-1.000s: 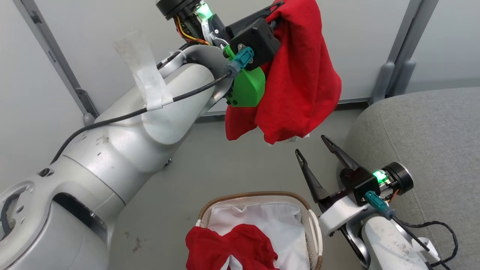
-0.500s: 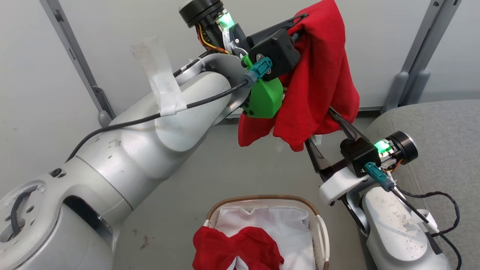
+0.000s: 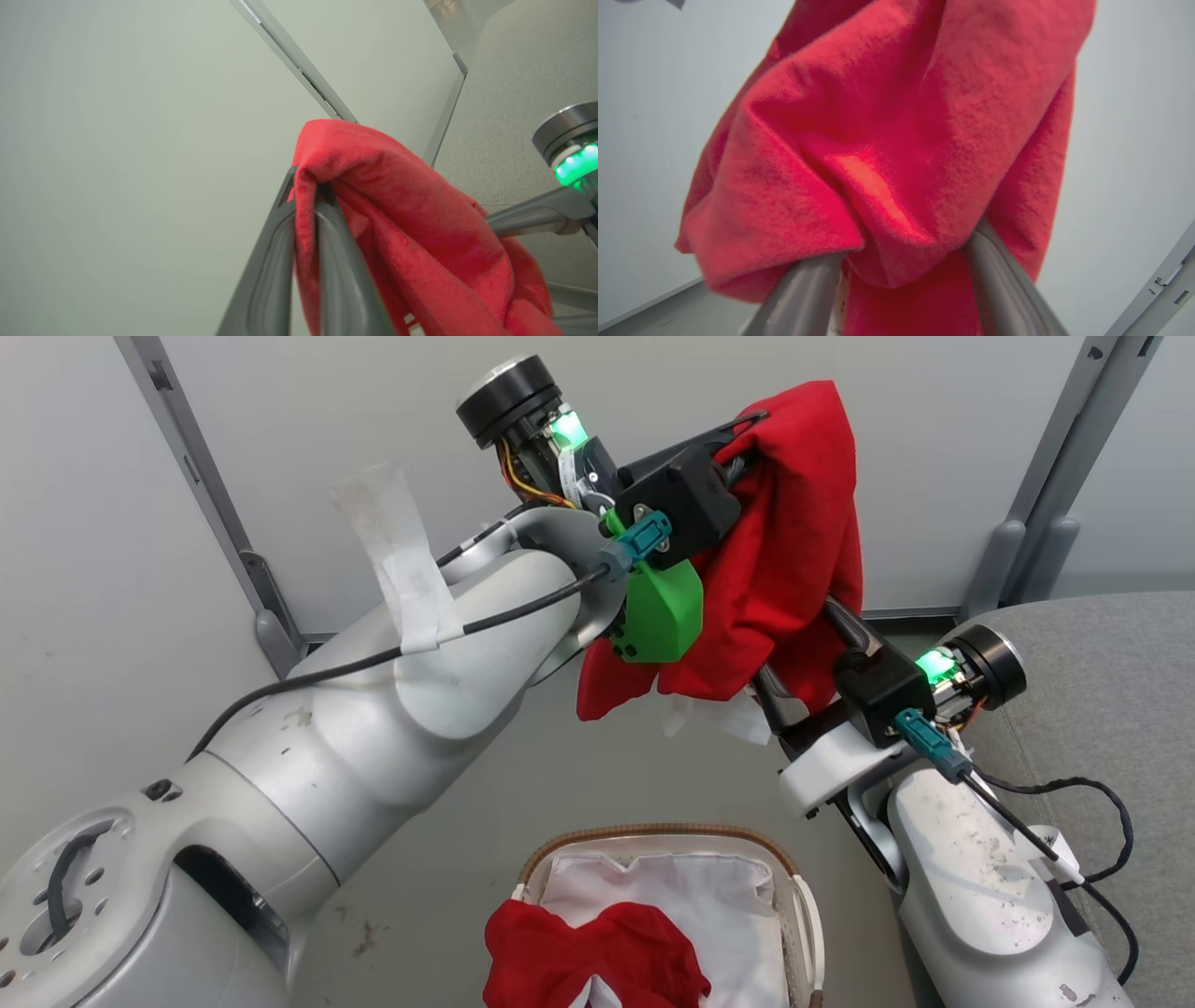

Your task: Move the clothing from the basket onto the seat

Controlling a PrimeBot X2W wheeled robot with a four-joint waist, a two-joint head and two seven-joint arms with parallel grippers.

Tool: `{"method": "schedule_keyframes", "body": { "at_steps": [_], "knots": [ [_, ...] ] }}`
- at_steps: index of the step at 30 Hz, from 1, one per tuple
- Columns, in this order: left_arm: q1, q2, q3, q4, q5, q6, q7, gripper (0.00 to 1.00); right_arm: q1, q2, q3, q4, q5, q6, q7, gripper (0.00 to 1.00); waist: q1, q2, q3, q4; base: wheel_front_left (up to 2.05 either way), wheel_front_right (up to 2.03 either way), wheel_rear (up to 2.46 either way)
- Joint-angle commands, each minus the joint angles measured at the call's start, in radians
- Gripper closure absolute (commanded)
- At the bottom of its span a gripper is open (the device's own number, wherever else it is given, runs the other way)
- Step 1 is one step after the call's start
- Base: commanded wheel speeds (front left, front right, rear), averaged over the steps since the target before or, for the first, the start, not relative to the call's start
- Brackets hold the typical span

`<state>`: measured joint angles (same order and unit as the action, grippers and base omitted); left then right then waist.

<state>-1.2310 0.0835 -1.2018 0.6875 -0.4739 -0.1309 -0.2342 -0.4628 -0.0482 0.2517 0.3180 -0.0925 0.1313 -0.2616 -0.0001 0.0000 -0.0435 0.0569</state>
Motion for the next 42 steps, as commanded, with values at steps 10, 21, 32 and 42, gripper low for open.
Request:
{"method": "schedule_keyframes", "body": {
  "at_steps": [10, 21, 32, 42],
  "knots": [
    [0.077, 0.024, 0.011, 0.035, -0.043, 0.006, -0.016, 1.0, -0.002, -0.004, 0.005, 0.006, 0.032, -0.001, -0.005, 1.0, 0.0001, 0.0, 0.006, -0.002, 0.0, 0.0, 0.0],
    [0.193, 0.032, 0.07, 0.071, -0.108, 0.019, -0.033, 1.0, 0.011, -0.004, -0.026, -0.005, 0.046, -0.001, -0.005, 1.0, 0.0001, 0.0, 0.017, -0.014, 0.0, 0.0, 0.0],
    [0.42, 0.054, 0.251, -0.045, -0.098, 0.053, -0.03, 0.0, 0.016, -0.004, -0.093, -0.02, 0.043, -0.001, -0.005, 1.0, 0.0001, 0.0, 0.03, -0.027, 0.0, 0.0, 0.0],
    [0.67, 0.04, 0.447, -0.127, -0.017, 0.039, -0.03, 0.0, 0.038, -0.004, -0.151, -0.027, 0.036, -0.001, -0.005, 1.0, 0.0001, 0.0, 0.033, -0.04, 0.0, 0.0, 0.0]
  ]
}}
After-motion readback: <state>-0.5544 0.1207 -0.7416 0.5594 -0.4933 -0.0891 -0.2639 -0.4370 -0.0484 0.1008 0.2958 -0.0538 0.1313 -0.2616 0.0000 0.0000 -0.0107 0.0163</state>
